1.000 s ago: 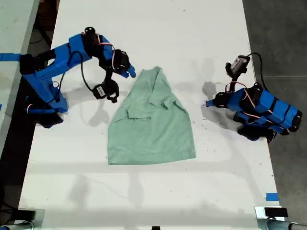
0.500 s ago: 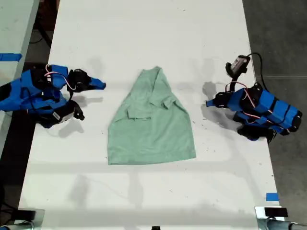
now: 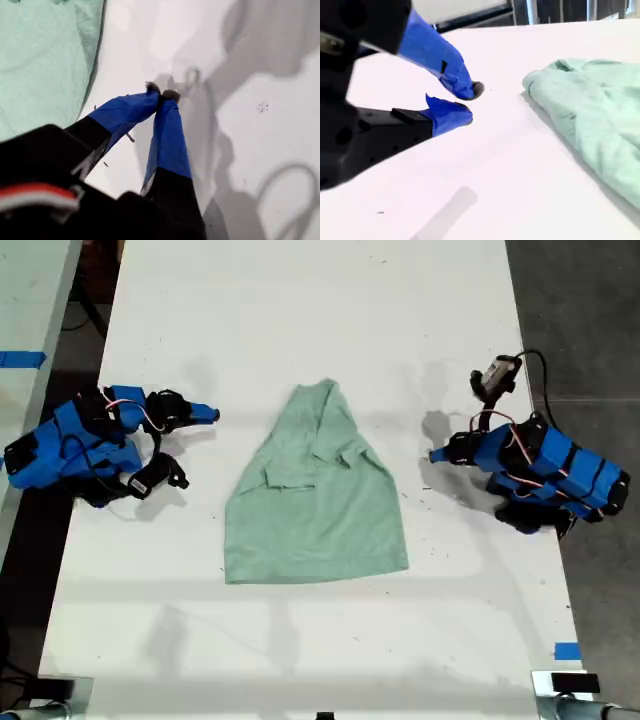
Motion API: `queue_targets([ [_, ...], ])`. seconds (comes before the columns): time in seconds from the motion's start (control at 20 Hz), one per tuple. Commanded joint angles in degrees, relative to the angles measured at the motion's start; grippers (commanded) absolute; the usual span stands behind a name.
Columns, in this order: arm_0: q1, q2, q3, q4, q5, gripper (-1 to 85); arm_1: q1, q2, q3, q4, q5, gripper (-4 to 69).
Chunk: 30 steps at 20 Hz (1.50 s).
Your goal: Fold t shirt
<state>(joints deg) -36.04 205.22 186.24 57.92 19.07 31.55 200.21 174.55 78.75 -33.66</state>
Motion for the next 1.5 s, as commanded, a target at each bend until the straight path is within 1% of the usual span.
queue_targets([
  [0.0,-4.3,0.2,2.3,0.0,11.1,3.7,0.0,0.8,2.6,-1.3,-0.2,1.6],
  [0.2,-6.2,0.2,2.3,0.0,11.1,3.7,-0.4,0.8,2.6,-1.3,-0.1,1.6],
  [1.45,-6.0,0.2,2.4,0.0,11.1,3.7,-1.0,0.8,2.6,-1.2,0.4,1.6],
])
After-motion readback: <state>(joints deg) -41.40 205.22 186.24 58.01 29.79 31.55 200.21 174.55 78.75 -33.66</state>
